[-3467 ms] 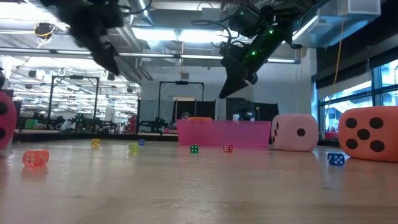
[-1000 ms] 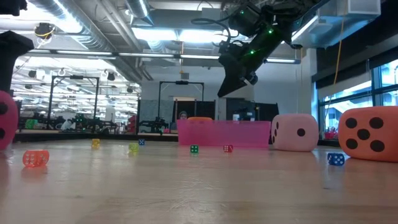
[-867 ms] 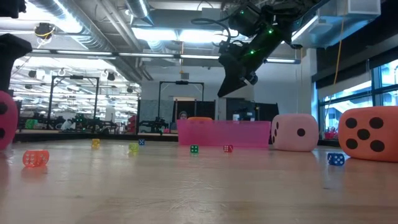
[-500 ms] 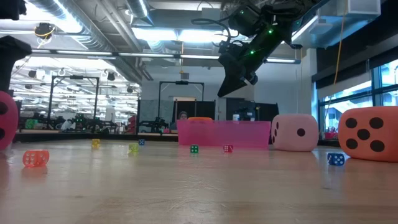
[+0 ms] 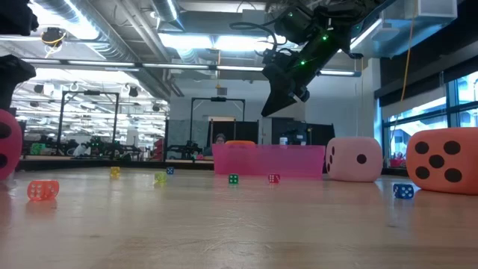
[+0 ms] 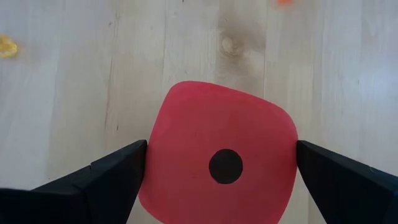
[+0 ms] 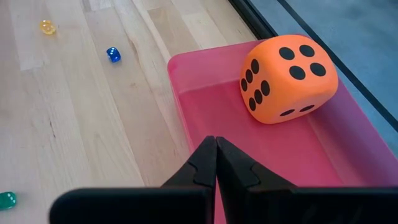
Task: Pick & Place Dice
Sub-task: Put the large red die into the red bin
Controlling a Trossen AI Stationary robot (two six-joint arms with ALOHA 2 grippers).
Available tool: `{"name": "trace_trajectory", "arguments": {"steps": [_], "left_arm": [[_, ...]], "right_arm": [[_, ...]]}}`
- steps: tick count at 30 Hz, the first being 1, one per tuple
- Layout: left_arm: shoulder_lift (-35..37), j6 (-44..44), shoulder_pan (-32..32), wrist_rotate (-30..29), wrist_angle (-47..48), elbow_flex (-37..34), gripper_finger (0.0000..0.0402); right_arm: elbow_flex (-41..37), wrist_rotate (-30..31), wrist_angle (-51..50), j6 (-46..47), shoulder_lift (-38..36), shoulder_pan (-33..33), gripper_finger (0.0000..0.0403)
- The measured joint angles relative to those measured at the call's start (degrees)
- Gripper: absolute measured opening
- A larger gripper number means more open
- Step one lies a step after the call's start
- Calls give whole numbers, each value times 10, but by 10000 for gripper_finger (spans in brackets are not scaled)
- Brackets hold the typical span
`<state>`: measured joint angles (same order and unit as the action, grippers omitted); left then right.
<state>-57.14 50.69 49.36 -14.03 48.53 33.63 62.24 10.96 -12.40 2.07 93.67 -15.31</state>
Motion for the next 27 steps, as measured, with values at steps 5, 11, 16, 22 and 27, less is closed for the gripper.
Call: {"name": "trace_trajectory", "arguments": {"steps": [5, 11, 16, 22, 27], "left_arm": [[0, -54, 0, 2, -43, -1, 400], [0, -93, -10, -1, -93, 1, 400], [0, -53, -35, 75, -59, 0, 400], [0, 3, -50, 132, -13, 2, 400], [0, 15, -50, 142, -1, 1, 400]], "right_arm": [[0, 0, 0, -3, 0, 0, 9], [0, 0, 0, -13, 0, 0, 9], [0, 0, 0, -13, 0, 0, 9], [0, 0, 0, -14, 0, 0, 9], [0, 0, 0, -25, 0, 0, 9]]}}
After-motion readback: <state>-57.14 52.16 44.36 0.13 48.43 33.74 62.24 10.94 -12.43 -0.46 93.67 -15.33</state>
